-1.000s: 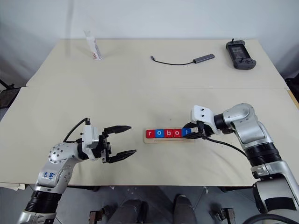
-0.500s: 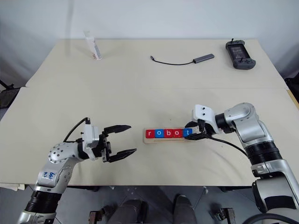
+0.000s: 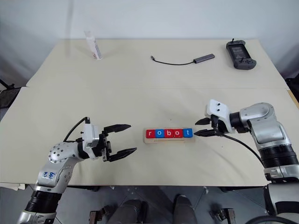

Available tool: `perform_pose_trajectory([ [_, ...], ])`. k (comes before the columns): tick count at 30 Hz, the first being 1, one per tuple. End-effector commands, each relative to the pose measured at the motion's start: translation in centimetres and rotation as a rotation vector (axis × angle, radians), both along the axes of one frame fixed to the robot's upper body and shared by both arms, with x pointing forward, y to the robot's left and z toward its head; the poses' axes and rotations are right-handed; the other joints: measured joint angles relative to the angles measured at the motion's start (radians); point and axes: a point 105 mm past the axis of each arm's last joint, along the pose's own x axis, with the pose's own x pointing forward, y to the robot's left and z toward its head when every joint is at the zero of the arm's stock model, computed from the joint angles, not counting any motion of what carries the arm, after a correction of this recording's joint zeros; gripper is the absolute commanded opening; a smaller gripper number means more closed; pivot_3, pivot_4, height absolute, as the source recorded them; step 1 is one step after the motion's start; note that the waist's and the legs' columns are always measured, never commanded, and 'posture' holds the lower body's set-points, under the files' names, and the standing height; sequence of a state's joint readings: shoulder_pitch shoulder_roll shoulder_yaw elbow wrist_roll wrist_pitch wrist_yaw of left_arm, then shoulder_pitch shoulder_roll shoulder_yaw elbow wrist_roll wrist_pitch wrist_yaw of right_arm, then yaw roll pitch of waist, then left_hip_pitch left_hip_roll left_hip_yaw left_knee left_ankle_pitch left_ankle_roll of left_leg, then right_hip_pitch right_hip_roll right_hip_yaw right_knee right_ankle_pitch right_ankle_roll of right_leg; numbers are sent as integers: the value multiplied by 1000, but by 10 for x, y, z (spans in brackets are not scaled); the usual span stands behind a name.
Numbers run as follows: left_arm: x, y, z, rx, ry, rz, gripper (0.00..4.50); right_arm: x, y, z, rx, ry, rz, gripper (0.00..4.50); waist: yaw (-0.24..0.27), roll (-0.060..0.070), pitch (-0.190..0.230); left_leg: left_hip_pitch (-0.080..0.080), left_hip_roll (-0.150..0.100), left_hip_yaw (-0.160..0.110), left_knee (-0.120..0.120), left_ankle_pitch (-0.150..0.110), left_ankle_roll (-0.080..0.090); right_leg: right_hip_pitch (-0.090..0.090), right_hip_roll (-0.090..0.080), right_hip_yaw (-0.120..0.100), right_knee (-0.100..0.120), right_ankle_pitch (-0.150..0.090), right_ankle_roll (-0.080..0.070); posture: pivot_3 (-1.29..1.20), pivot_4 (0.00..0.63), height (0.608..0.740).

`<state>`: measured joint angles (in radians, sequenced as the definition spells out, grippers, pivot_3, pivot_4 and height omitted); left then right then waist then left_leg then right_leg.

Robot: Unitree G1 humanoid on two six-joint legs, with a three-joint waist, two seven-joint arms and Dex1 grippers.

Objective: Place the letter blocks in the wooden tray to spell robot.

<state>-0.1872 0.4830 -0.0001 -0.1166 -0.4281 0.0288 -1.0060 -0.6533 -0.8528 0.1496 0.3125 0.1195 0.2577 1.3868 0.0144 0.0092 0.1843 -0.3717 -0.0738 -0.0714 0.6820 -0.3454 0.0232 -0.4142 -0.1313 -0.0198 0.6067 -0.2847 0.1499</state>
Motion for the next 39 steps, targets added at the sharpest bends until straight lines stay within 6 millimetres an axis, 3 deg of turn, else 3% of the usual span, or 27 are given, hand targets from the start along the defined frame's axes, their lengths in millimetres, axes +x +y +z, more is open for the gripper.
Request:
perform_pose_trajectory([
  [1,-1,-1,8,-10,-44,-10,4500,2,5,3,-5,-40,22,656,-3,0,0,0,0,0,0,0,0,0,0,0,0,0,0,0,150,740],
  [3,-1,-1,7,-9,-44,-8,4500,2,10,1,2,-37,32,14,-4,0,0,0,0,0,0,0,0,0,0,0,0,0,0,0,150,740],
  [12,-1,0,6,-7,-45,5,4500,-2,28,0,30,-38,76,14,-6,0,0,0,0,0,0,0,0,0,0,0,0,0,0,0,150,740],
  [19,0,5,4,9,-36,12,4500,-9,8,23,111,-100,-10,14,-2,0,0,0,0,0,0,0,0,0,0,0,0,0,0,0,150,740],
  [26,3,40,-4,77,13,66,4500,-56,-17,22,195,-269,7,2200,11,0,0,0,0,-1,-1,0,0,1,0,-1,0,0,0,0,150,740],
  [32,8,71,-7,126,63,149,4500,-71,-33,24,337,-323,-141,4282,5,0,0,2,0,1,-1,0,0,1,0,2,0,0,0,0,150,740],
  [33,9,76,-6,128,66,166,4500,-73,-32,25,367,-320,-155,4483,5,0,0,2,0,1,-1,0,0,1,0,2,0,0,0,0,150,740],
  [39,19,81,4,109,25,200,4500,-78,-31,16,372,-310,-179,4483,9,0,0,2,0,1,0,0,0,1,0,1,0,0,0,0,150,740],
])
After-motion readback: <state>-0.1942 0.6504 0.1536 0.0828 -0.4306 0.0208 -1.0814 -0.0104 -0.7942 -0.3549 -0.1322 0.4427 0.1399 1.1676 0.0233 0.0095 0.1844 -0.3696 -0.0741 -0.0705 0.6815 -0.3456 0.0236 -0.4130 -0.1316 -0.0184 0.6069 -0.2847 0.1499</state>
